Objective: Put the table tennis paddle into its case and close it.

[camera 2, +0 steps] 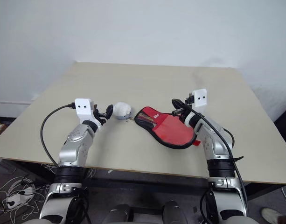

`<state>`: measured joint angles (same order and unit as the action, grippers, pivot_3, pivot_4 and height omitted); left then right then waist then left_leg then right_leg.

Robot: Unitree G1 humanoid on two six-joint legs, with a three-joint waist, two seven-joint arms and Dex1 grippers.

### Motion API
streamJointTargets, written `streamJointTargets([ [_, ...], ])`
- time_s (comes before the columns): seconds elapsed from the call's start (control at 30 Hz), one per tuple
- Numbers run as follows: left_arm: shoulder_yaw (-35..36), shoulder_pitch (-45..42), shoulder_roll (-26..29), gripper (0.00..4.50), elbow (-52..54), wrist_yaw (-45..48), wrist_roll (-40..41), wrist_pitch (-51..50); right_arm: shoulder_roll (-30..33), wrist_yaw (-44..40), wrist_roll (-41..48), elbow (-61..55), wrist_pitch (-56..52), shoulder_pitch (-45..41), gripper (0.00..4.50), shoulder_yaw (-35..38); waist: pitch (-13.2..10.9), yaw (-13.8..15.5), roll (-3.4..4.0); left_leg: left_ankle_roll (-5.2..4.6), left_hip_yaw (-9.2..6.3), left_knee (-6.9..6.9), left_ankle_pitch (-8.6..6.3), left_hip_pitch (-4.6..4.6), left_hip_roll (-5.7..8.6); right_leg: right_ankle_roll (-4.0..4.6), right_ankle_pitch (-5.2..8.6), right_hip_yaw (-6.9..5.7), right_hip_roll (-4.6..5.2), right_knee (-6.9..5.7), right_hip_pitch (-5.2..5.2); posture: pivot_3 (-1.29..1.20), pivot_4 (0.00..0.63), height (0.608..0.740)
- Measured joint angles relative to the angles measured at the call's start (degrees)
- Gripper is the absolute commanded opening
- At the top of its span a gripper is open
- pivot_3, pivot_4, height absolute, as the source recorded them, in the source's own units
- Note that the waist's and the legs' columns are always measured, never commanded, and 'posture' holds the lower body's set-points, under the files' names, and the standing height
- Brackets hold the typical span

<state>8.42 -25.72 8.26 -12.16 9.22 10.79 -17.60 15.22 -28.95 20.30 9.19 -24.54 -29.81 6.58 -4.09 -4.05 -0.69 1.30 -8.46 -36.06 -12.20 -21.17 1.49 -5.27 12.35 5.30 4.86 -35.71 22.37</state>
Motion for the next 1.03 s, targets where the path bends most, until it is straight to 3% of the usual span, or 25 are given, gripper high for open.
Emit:
streamJointTargets([
  [0.37, -0.7, -2.2, -1.6, 3.88, -5.8, 0.1, -0.1, 2.9, 1.6, 1.5, 0.0, -3.5, -1.8, 1.4, 0.00, 0.6, 0.0, 0.0, 0.02, 0.00, 0.02, -0.01, 0.00, -0.05, 0.00, 0.01, 0.01, 0.00, 0.00, 0.04, 0.03, 0.00, 0.000, 0.740],
  [0.63, 1.6, -3.8, 2.2, 3.88, -7.5, -0.4, 0.1, 3.4, 0.4, 3.4, 0.3, -6.5, -4.0, 1.5, 0.00, 0.4, 0.0, -0.2, 0.05, 0.00, -0.01, -0.02, 0.00, -0.24, 0.00, -0.01, 0.00, 0.00, 0.00, 0.03, 0.19, 0.00, 0.000, 0.740],
  [1.03, 1.9, 3.8, 2.9, 3.88, 3.2, -1.8, 0.5, -3.4, -3.4, 3.9, 0.4, -6.7, -6.2, 4.7, 0.00, -3.4, 0.0, 0.0, 0.06, 0.11, -0.05, -0.05, 0.05, -0.30, 0.01, 0.00, 0.00, -0.03, 0.01, 0.02, 0.22, 0.00, 0.000, 0.740],
])
